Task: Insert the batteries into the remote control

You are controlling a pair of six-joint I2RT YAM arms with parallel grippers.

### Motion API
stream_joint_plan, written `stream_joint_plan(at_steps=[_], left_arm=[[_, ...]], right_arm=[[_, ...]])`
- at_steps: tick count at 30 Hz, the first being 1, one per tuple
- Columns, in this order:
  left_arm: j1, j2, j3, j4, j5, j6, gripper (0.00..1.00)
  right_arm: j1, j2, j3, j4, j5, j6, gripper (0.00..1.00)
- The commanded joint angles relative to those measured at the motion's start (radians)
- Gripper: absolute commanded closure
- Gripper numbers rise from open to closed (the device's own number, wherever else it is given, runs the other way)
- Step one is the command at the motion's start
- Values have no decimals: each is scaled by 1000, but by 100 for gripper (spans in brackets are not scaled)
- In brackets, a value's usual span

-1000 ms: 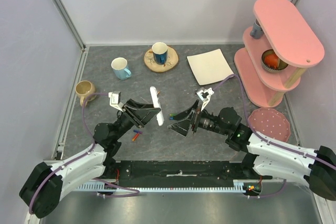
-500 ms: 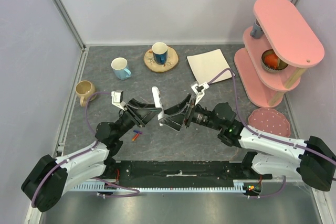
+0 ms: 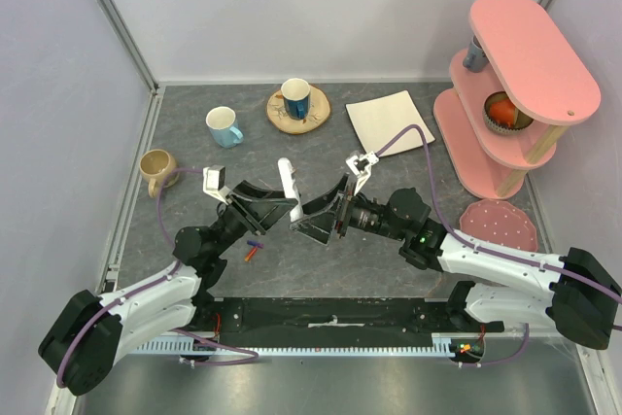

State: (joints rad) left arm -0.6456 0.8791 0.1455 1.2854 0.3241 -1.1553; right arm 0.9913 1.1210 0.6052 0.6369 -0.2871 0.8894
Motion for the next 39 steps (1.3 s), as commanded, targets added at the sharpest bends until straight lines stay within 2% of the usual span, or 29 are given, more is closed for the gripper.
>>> stream_joint_plan(at_steps=[1,24,30,31,33,34,38,39], left_arm=[[-2,-9,58,94,20,-24,98],[-2,-12,39,81,27,-35,98],[-2,-20,31,66,20,-32,98],[-2,-25,31,58,21,-30,98],[-2,-44,35,6,17,-29,94],[-2,-51,37,-18,16,-27,90],[-2,-92,43,-95,4,-14,56],[-2,-100,43,-116,1,-8,52]], right_arm=[[3,8,22,20,6,-17,5],[7,71,44,138,-30,19,24],[10,69,38,132,-30,20,41],[12,68,36,129,-30,20,48],[12,66,44,98,-34,14,56],[12,68,48,87,-38,8,64],[17,50,45,50,-40,-9,75],[17,43,41,35,-40,-18,76]])
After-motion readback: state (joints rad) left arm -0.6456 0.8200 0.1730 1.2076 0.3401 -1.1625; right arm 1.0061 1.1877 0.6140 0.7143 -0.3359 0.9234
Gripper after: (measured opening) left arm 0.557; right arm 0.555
